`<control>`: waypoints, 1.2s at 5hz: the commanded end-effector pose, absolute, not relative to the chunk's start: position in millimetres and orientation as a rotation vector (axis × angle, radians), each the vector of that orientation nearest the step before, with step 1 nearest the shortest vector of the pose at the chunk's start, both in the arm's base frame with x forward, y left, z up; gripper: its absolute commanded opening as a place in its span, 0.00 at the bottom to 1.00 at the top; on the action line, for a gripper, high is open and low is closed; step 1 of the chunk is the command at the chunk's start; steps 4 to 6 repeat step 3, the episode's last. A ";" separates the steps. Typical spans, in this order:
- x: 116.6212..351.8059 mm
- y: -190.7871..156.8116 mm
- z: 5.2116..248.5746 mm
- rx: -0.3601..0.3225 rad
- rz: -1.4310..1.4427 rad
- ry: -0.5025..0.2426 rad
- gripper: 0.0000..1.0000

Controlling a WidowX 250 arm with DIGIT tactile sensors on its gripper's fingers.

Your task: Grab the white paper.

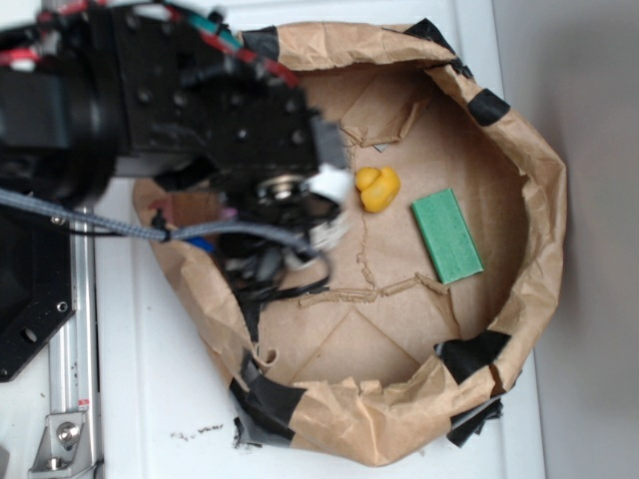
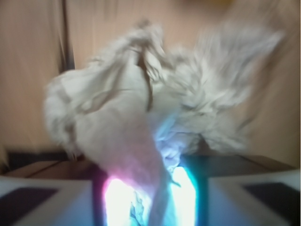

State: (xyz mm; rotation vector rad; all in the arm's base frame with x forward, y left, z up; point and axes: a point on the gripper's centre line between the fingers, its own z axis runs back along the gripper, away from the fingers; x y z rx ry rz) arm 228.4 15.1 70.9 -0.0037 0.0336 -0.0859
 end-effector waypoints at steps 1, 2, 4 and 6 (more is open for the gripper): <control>257.5 -6.1 185.6 0.107 -0.125 -0.155 0.00; 250.8 -8.3 186.3 0.027 -0.056 -0.189 0.00; 250.7 -7.6 175.9 0.000 -0.030 -0.165 0.00; 250.7 -7.6 175.9 0.000 -0.030 -0.165 0.00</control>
